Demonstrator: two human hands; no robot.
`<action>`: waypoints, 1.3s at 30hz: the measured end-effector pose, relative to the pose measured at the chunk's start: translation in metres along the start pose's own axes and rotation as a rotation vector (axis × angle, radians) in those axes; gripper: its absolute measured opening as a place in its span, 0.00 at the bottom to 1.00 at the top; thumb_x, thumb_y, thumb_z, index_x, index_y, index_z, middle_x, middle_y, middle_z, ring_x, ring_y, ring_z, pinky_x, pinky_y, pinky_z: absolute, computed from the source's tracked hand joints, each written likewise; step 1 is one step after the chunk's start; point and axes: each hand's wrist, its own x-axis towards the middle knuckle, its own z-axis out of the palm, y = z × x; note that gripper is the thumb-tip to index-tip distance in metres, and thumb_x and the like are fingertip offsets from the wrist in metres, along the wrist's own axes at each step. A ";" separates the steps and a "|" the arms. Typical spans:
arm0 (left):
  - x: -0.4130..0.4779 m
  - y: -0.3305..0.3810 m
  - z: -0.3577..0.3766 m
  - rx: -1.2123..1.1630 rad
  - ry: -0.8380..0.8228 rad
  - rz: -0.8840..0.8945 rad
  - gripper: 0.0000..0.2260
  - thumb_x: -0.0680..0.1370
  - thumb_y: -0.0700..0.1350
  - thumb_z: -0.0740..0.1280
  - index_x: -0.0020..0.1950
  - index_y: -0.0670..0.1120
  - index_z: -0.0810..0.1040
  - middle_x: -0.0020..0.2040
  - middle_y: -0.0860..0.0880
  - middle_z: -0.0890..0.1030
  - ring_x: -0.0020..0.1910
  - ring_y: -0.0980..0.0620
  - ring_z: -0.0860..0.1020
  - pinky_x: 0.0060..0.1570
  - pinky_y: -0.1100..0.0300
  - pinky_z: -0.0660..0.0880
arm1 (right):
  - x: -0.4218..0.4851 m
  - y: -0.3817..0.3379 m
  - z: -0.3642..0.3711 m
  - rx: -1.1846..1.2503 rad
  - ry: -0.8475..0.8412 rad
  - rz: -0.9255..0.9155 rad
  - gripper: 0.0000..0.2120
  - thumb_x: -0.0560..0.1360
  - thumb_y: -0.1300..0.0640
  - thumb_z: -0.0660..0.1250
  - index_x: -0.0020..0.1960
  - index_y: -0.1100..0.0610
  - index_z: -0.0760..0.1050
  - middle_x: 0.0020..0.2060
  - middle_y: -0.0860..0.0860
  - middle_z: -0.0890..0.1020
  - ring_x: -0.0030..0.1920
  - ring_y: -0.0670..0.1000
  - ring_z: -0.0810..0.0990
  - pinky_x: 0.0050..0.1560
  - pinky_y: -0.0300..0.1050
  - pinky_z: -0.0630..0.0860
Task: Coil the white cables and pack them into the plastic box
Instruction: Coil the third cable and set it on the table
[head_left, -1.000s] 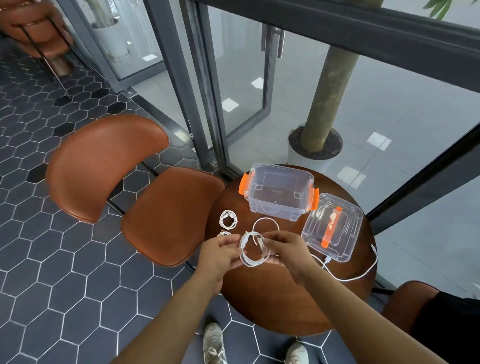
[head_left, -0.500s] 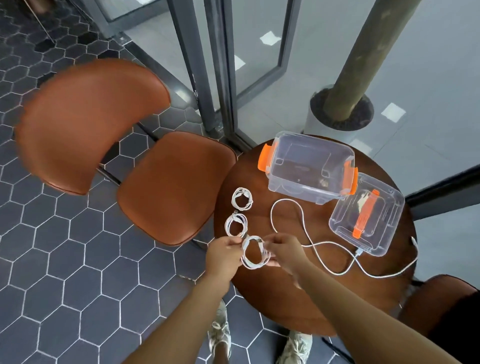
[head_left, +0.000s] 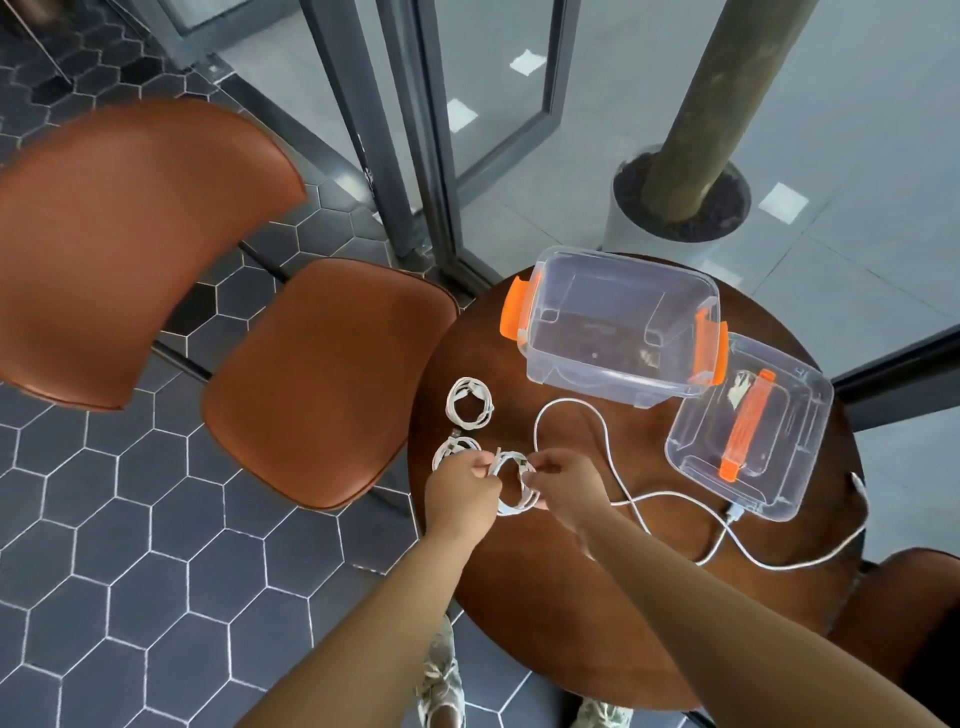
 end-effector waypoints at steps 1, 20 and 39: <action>0.004 0.003 0.001 0.012 -0.004 0.007 0.14 0.77 0.38 0.65 0.61 0.45 0.82 0.56 0.49 0.83 0.54 0.50 0.80 0.51 0.60 0.74 | 0.004 -0.002 -0.001 0.000 -0.001 -0.005 0.06 0.72 0.58 0.72 0.47 0.51 0.84 0.41 0.50 0.86 0.45 0.56 0.85 0.52 0.57 0.83; 0.048 0.031 0.018 0.229 -0.064 0.145 0.15 0.78 0.39 0.64 0.64 0.45 0.79 0.59 0.47 0.82 0.58 0.46 0.79 0.50 0.60 0.71 | 0.039 -0.010 0.002 -0.184 0.125 -0.166 0.15 0.74 0.64 0.64 0.57 0.54 0.82 0.49 0.54 0.81 0.34 0.46 0.73 0.30 0.34 0.63; -0.013 0.026 0.030 0.360 -0.050 0.342 0.17 0.79 0.39 0.63 0.67 0.48 0.77 0.63 0.50 0.78 0.59 0.51 0.79 0.58 0.59 0.74 | -0.034 0.032 -0.067 -0.084 0.357 -0.137 0.12 0.76 0.61 0.66 0.55 0.49 0.81 0.47 0.42 0.83 0.49 0.49 0.82 0.48 0.46 0.78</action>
